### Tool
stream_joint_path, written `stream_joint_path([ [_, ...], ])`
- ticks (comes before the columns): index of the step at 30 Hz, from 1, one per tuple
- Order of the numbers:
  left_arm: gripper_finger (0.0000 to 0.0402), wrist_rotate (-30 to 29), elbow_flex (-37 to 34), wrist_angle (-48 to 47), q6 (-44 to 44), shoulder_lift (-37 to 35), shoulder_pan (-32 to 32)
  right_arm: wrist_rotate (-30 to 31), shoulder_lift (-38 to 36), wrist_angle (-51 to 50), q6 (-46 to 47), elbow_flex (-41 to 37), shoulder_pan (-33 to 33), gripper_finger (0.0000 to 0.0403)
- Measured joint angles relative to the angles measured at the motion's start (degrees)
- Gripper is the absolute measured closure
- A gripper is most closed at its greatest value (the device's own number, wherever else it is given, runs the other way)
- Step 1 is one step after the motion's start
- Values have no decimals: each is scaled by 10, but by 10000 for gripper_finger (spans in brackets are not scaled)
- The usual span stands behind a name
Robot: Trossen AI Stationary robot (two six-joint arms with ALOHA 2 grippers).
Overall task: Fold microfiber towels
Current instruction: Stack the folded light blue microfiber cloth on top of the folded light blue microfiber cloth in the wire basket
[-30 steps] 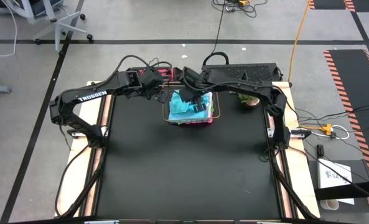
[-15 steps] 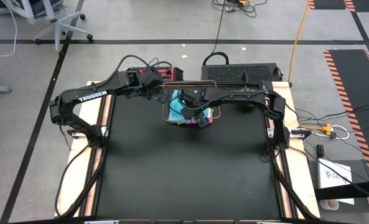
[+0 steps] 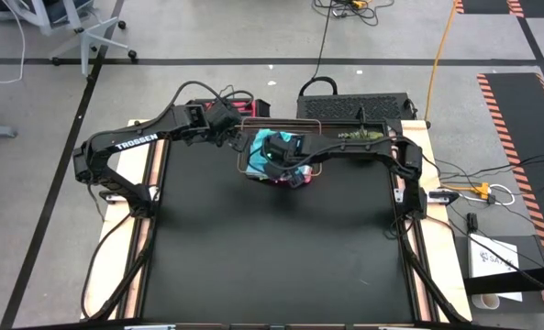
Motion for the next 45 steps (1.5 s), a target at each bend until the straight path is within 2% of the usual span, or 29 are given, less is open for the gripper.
stream_joint_path([
  [14, 156, 0, 0, 0, -2, 0, 0, -4, 0, 37, -26, 0, -18, 265],
  [19, 156, 0, 0, 0, -3, 0, 0, -39, 0, 37, -12, 0, -30, 265],
  [28, 156, 0, 0, 2, -4, 0, 0, -50, 0, 39, -12, 0, -50, 265],
  [32, 157, 0, 0, 2, -4, 0, 0, -77, 0, 39, -12, 0, -58, 265],
  [45, 158, 0, 0, 2, -4, 0, 0, -76, 0, 27, -27, 0, -58, 265],
])
